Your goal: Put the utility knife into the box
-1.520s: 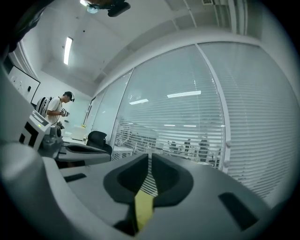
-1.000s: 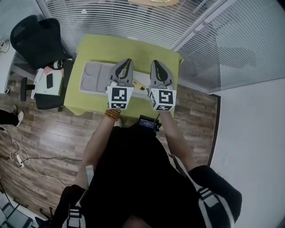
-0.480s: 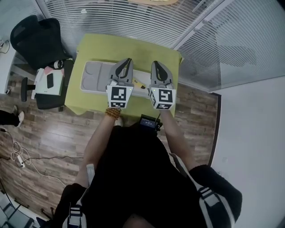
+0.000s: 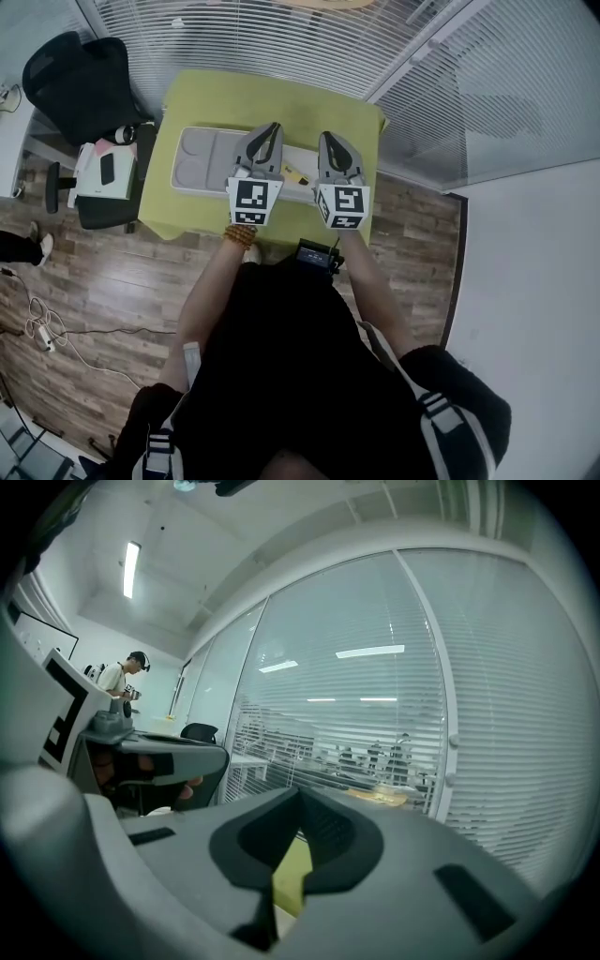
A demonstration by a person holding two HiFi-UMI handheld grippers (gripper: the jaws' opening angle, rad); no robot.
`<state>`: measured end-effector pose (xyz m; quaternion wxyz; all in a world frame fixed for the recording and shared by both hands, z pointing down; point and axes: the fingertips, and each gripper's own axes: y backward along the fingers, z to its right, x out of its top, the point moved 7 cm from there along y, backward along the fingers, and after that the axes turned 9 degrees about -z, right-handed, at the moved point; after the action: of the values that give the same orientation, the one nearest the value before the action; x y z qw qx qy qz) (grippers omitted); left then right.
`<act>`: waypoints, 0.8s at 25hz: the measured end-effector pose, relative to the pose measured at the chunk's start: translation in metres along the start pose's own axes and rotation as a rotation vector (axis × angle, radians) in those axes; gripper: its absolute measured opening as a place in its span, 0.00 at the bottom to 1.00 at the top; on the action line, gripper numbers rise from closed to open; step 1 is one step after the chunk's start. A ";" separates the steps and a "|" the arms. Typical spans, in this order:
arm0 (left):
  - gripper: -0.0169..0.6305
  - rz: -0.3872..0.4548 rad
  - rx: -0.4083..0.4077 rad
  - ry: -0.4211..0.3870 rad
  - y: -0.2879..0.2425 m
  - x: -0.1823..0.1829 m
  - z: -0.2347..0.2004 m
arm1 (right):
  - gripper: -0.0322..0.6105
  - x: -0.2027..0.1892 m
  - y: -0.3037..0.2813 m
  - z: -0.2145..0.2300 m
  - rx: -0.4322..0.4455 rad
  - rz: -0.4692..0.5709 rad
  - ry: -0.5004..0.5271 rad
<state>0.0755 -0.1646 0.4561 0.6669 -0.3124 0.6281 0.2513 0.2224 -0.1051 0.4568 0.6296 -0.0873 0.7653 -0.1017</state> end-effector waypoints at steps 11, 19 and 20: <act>0.05 -0.038 -0.009 0.001 -0.005 -0.013 0.000 | 0.05 -0.010 -0.005 -0.004 0.029 -0.033 0.005; 0.05 -0.058 -0.011 0.005 -0.009 -0.021 0.000 | 0.05 -0.012 -0.008 -0.003 0.040 -0.036 0.010; 0.05 -0.059 -0.012 0.006 -0.009 -0.021 -0.001 | 0.05 -0.012 -0.008 -0.003 0.040 -0.036 0.010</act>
<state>0.0801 -0.1702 0.4784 0.6704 -0.3353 0.6191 0.2343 0.2217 -0.1097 0.4712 0.6252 -0.0881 0.7647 -0.1289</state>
